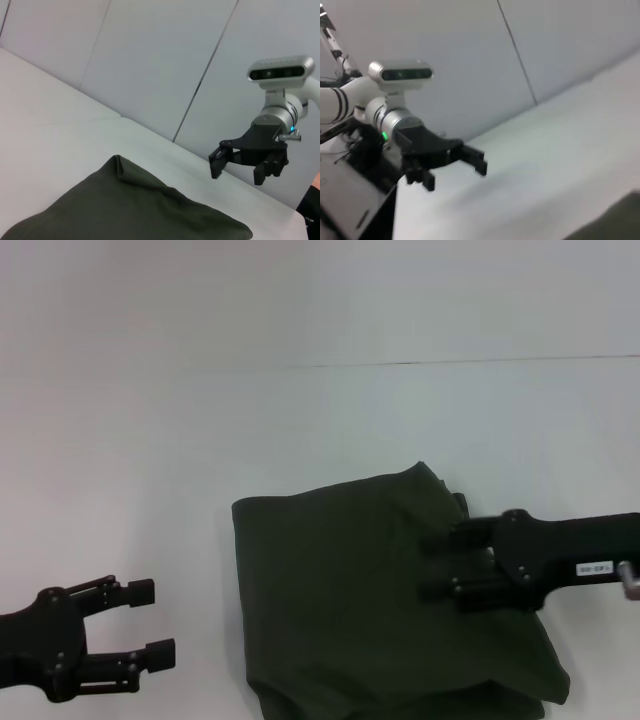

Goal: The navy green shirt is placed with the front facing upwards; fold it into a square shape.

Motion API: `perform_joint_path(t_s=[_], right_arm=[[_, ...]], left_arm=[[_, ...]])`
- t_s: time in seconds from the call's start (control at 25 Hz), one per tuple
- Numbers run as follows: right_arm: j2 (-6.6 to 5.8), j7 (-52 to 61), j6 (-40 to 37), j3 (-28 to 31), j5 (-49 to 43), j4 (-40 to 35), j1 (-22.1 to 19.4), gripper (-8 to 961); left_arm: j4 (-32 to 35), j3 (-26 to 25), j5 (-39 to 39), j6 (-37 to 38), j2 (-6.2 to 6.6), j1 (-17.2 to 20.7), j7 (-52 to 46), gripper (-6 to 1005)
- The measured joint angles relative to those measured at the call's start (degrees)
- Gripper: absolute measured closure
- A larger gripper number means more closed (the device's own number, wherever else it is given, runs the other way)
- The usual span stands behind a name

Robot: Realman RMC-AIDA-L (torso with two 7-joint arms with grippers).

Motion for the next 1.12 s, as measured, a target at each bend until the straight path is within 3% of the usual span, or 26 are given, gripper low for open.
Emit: perform_joint_path(t_s=[0.08,0.16,0.32,0.52,1.12], right_arm=[[1.41,-5.57,1.49,1.47,1.34,0.05,-1.02,393],[1.92,-8.57,2.61,2.08,1.98,0.28,-1.62,323],[2.09,-14.59,4.20,2.45,2.45,1.92,-2.38,184],[2.20,-23.57,6.65,1.81,2.47,6.42,-3.52,97],[2.67,-41.99,17.67,-4.66,2.43,16.52,-4.26,97]], left_arm=[[-0.04,-0.03,-0.03,0.00,0.00,0.00,0.20,130],[-0.25,-0.28,-0.05,-0.18,0.00,0.00,0.41,131],[-0.51,-1.29,-0.94,-0.45,-0.27,-0.02,0.51,133],[-1.02,-1.57,-3.31,-0.72,-0.53,0.20,0.51,136],[-3.72,-3.73,-5.23,-3.21,-0.87,0.80,0.34,143]])
